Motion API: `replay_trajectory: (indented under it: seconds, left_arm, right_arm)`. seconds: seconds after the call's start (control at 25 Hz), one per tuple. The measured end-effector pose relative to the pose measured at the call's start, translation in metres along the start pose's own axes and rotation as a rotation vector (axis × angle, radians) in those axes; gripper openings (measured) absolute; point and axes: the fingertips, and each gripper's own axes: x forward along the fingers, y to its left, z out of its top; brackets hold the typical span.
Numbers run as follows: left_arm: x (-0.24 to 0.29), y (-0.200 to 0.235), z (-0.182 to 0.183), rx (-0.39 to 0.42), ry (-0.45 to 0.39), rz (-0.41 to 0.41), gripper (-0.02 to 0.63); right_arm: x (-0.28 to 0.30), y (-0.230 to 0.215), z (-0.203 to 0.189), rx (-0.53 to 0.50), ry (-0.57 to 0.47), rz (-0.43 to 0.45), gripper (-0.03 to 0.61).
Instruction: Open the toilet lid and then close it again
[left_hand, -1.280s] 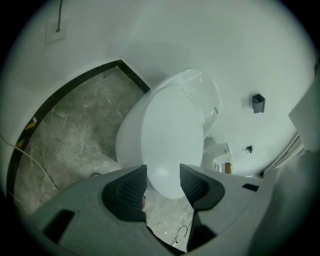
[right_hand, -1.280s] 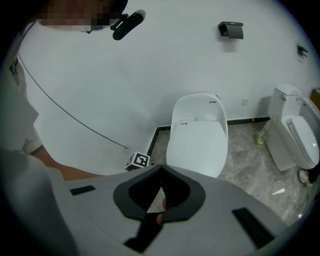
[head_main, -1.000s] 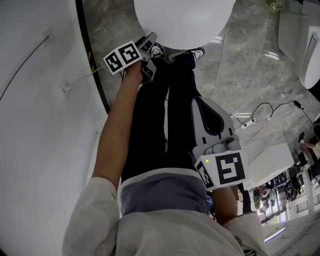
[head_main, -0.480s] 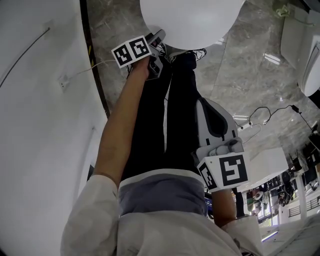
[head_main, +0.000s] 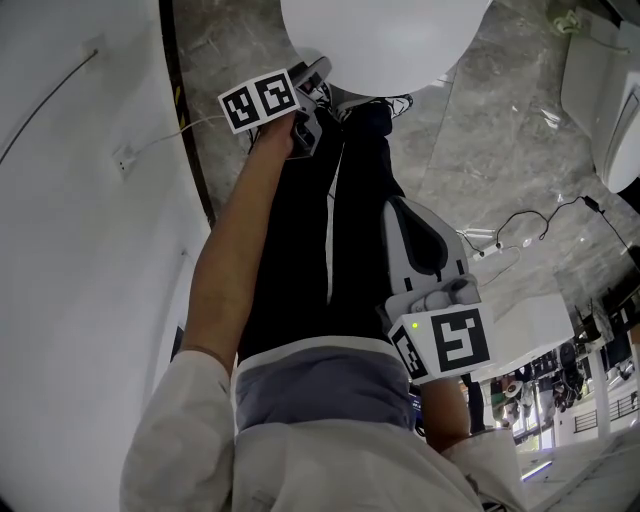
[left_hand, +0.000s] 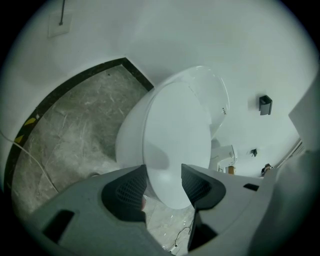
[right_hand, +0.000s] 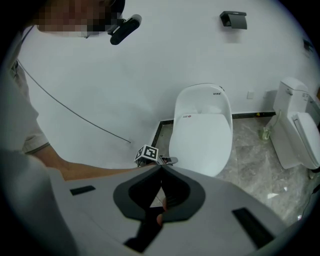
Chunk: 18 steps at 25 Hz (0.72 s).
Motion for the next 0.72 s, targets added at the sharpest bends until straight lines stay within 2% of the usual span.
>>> replay_trajectory:
  seconds: [0.08, 0.24, 0.72]
  left_arm:
    - [-0.003, -0.003, 0.001, -0.001, -0.016, -0.007, 0.199]
    - [-0.013, -0.002, 0.001, -0.010, -0.034, -0.027, 0.129]
    - [-0.040, -0.022, 0.004, -0.022, -0.077, -0.111, 0.092]
  right_arm:
    - [-0.001, 0.003, 0.000, -0.004, 0.005, 0.009, 0.009]
    - [0.000, 0.009, 0.000, -0.010, 0.003, 0.012, 0.010]
    - [-0.004, 0.013, 0.003, -0.001, -0.012, 0.000, 0.009]
